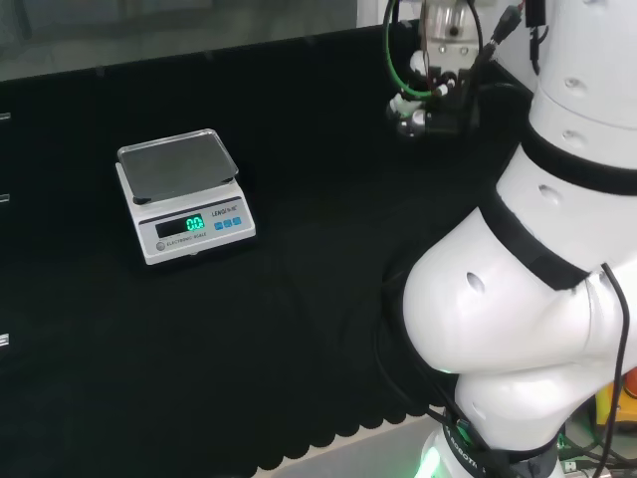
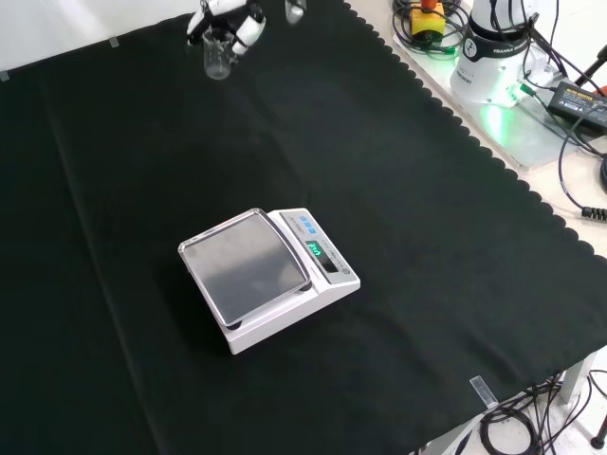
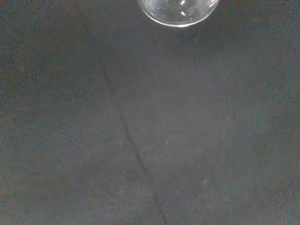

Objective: Put the beaker on the electronic balance.

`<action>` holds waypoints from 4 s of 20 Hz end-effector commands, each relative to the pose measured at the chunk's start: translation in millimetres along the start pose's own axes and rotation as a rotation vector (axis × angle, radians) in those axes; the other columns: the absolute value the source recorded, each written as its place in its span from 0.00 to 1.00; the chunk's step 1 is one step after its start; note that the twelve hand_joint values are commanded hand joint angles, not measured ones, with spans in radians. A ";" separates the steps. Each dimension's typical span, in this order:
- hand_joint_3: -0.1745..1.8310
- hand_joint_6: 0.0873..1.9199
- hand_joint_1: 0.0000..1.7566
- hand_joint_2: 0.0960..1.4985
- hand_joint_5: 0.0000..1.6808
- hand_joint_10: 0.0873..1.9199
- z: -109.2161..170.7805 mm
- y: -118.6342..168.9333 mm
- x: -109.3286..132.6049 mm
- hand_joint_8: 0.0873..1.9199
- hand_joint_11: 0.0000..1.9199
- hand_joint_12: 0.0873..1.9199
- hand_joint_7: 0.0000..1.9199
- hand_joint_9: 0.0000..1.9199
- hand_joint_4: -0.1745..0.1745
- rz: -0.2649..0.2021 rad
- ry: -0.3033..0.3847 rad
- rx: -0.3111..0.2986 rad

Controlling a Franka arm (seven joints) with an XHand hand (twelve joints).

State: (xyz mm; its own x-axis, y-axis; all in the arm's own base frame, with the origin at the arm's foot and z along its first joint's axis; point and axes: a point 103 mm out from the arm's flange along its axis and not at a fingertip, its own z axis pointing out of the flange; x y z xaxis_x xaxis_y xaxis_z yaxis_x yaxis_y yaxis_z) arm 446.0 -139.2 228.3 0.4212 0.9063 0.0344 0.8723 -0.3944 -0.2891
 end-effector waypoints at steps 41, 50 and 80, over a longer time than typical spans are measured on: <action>0.00 0.50 0.60 0.88 0.33 0.23 -22.2 -30.4 292.6 0.46 0.72 0.32 0.41 0.62 0.00 -0.519 -0.130 0.101; 0.00 0.50 0.60 0.88 0.33 0.23 7.8 -32.2 328.5 0.46 0.73 0.32 0.41 0.62 0.00 -0.577 -0.128 0.156; 0.00 0.50 0.60 0.88 0.34 0.23 69.2 16.6 362.1 0.46 0.73 0.31 0.41 0.63 0.00 -0.562 -0.186 0.258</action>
State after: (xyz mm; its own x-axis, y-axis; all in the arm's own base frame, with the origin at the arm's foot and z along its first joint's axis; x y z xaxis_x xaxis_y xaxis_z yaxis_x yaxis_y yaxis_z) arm 587.8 194.2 177.5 -0.1592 0.9815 0.1065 0.8576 0.1909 -0.4775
